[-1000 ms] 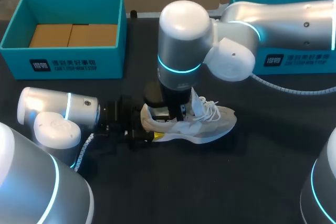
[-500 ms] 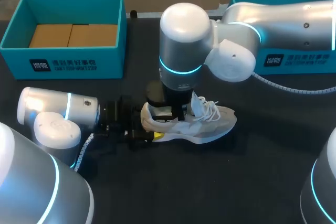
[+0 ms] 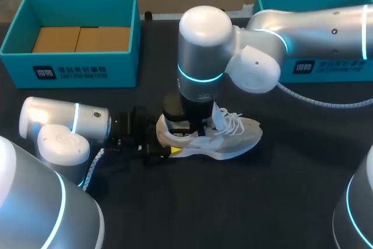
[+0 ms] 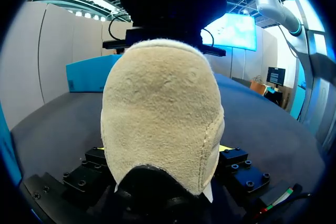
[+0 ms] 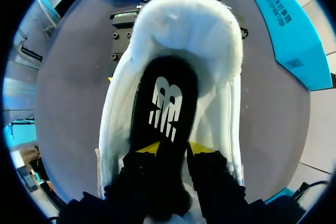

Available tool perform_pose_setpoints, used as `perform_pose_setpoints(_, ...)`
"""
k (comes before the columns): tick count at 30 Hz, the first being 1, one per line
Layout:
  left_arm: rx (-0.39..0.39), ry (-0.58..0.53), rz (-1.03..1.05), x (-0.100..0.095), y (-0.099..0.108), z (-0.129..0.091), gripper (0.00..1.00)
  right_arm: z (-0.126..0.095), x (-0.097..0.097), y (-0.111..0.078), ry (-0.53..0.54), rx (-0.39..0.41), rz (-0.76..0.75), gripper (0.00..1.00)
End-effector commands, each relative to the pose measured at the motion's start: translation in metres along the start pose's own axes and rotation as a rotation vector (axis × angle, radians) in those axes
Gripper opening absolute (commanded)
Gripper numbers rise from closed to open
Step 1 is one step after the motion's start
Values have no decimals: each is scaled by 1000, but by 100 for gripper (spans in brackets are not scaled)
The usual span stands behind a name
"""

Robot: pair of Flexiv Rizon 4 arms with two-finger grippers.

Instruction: Take the shoe out of the shoebox, open the shoe tongue, remove and reinsert the insole, then place the shoe into the shoebox

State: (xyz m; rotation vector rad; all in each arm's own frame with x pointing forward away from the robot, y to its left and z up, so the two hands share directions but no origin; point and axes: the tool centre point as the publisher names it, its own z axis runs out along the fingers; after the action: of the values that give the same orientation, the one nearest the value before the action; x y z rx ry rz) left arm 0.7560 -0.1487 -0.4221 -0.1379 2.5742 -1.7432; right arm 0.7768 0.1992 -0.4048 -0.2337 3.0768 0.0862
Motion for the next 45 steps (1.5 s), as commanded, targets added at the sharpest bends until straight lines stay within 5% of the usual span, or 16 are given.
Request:
perform_pose_setpoints(1,-2,1,-1,-1,0,2,0,15,-2,4,30,2,-1,19)
perform_pose_setpoints(2,-2,1,-1,-1,0,2,0,15,0,4,37,2,0,2)
perform_pose_setpoints(3,-2,1,-1,-1,0,2,0,15,2,4,46,3,2,0)
perform_pose_setpoints(11,-2,1,-1,-1,0,2,0,-5,16,-1,137,-42,41,0)
perform_pose_setpoints(22,-2,1,-1,-1,0,2,0,-48,14,-6,115,-65,90,0)
perform_pose_setpoints(45,-2,1,-1,-1,0,2,0,-99,14,-29,37,-168,130,0)
